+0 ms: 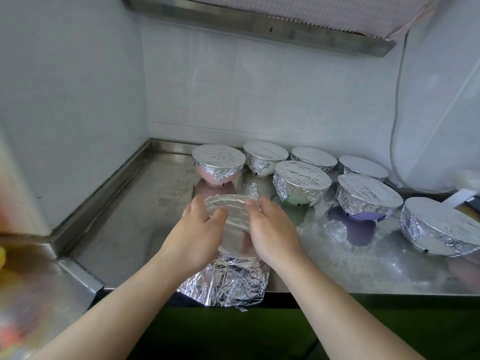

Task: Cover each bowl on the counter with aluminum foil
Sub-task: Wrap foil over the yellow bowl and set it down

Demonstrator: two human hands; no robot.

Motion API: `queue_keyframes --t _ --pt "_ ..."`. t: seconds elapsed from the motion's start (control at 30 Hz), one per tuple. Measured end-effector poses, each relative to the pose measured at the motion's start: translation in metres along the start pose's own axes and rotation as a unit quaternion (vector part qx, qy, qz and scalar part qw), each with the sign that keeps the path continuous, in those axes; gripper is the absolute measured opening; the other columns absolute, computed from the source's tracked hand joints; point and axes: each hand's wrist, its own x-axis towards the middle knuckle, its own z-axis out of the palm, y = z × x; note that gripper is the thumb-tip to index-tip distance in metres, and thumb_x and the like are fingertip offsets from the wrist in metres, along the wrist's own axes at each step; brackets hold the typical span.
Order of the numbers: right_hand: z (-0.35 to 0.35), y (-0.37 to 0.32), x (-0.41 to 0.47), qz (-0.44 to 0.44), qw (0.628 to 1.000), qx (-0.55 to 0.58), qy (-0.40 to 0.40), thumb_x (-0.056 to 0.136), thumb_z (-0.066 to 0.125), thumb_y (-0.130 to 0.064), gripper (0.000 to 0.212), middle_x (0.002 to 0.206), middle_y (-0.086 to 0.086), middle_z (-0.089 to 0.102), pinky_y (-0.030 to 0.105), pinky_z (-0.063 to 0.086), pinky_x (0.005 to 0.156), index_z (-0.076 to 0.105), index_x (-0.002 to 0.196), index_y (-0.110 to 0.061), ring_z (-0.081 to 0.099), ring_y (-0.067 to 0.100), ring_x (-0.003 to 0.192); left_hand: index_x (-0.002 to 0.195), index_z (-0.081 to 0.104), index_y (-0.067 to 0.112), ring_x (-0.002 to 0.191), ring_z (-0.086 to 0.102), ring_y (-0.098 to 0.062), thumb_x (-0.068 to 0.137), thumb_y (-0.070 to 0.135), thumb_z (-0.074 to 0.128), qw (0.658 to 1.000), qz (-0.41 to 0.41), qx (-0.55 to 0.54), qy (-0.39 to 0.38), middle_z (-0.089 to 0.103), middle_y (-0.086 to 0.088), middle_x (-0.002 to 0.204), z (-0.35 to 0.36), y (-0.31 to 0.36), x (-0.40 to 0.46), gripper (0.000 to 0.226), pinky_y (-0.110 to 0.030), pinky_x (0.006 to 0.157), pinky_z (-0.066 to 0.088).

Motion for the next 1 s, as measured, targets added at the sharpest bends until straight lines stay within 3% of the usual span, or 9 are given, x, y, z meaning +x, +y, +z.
queue_keyframes --t 0.17,0.37,0.53,0.6,0.7,0.77,0.83,0.9,1.0 --pt "-0.001 0.001 0.0 -0.015 1.0 -0.007 -0.002 0.11 0.039 -0.04 0.037 0.127 0.005 0.061 0.045 0.042 0.101 0.061 0.126 -0.015 0.053 0.027 0.122 0.155 0.033 0.016 0.131 0.041 -0.021 0.106 0.053 0.042 0.997 -0.048 -0.059 -0.022 0.036 -0.003 0.158 -0.003 0.003 0.004 0.062 -0.034 0.097 0.029" --pt "-0.001 0.0 0.0 -0.017 1.0 0.002 -0.008 0.108 0.033 -0.046 0.037 0.111 -0.001 0.057 0.041 0.034 0.085 0.056 0.108 -0.017 0.052 0.023 0.11 0.15 0.046 0.022 0.145 0.038 -0.026 0.111 0.043 0.038 0.995 -0.046 -0.078 -0.044 0.035 -0.004 0.162 -0.01 -0.001 0.01 0.045 -0.035 0.102 0.029" --pt "-0.009 0.0 -0.001 -0.025 0.998 0.049 -0.014 0.106 0.039 -0.049 0.032 0.102 -0.005 0.058 0.043 0.038 0.082 0.049 0.094 -0.022 0.056 0.02 0.101 0.161 0.034 0.031 0.149 0.037 -0.029 0.111 0.054 0.031 0.994 -0.058 -0.033 -0.085 0.045 -0.009 0.157 -0.02 0.008 0.004 0.055 -0.042 0.114 0.032" --pt "-0.016 0.002 -0.001 -0.028 0.997 0.063 -0.025 0.109 0.041 -0.046 0.033 0.101 -0.003 0.065 0.044 0.044 0.087 0.059 0.096 -0.022 0.061 0.02 0.1 0.154 0.045 0.031 0.145 0.043 -0.022 0.107 0.065 0.029 0.992 -0.075 -0.026 -0.103 0.048 -0.004 0.156 -0.028 0.012 0.0 0.061 -0.038 0.116 0.03" --pt "-0.026 0.005 -0.001 -0.034 0.995 0.093 -0.033 0.112 0.046 -0.033 0.032 0.124 0.002 0.07 0.038 0.041 0.097 0.068 0.125 -0.015 0.061 0.021 0.114 0.106 0.061 0.021 0.101 0.057 -0.018 0.106 0.065 0.027 0.996 -0.05 0.025 -0.074 0.059 -0.007 0.118 -0.036 0.017 0.0 0.056 -0.034 0.085 0.037" --pt "-0.029 0.005 -0.001 -0.043 0.994 0.094 -0.028 0.112 0.047 -0.032 0.035 0.128 -0.005 0.067 0.028 0.037 0.092 0.066 0.137 -0.016 0.057 0.012 0.117 0.116 0.061 0.006 0.107 0.06 -0.028 0.107 0.062 0.026 0.997 -0.033 0.061 -0.042 0.065 -0.017 0.115 -0.037 0.013 0.003 0.067 -0.038 0.085 0.039" --pt "-0.028 0.005 -0.001 -0.045 0.994 0.1 -0.028 0.113 0.047 -0.032 0.035 0.12 -0.008 0.065 0.024 0.034 0.086 0.067 0.136 -0.016 0.055 0.005 0.113 0.138 0.05 0.012 0.128 0.053 -0.033 0.109 0.054 0.027 0.995 -0.004 0.095 -0.022 0.06 -0.017 0.13 -0.032 0.006 0.007 0.055 -0.04 0.095 0.037" --pt "-0.025 0.002 -0.002 -0.047 0.994 0.1 -0.023 0.113 0.046 -0.032 0.033 0.113 -0.006 0.064 0.025 0.036 0.084 0.068 0.131 -0.016 0.056 0.008 0.109 0.141 0.048 0.022 0.136 0.044 -0.023 0.11 0.049 0.031 0.998 0.038 0.049 0.018 0.055 -0.003 0.134 -0.024 -0.001 0.008 0.044 -0.035 0.098 0.031" --pt "-0.016 0.001 0.0 -0.045 0.996 0.077 0.005 0.112 0.044 -0.034 0.027 0.112 -0.011 0.062 0.021 0.04 0.085 0.066 0.12 -0.022 0.056 0.01 0.11 0.127 0.056 0.034 0.123 0.044 -0.003 0.111 0.046 0.034 0.995 0.067 -0.059 0.047 0.052 0.015 0.127 -0.012 -0.002 0.005 0.031 -0.025 0.095 0.028"
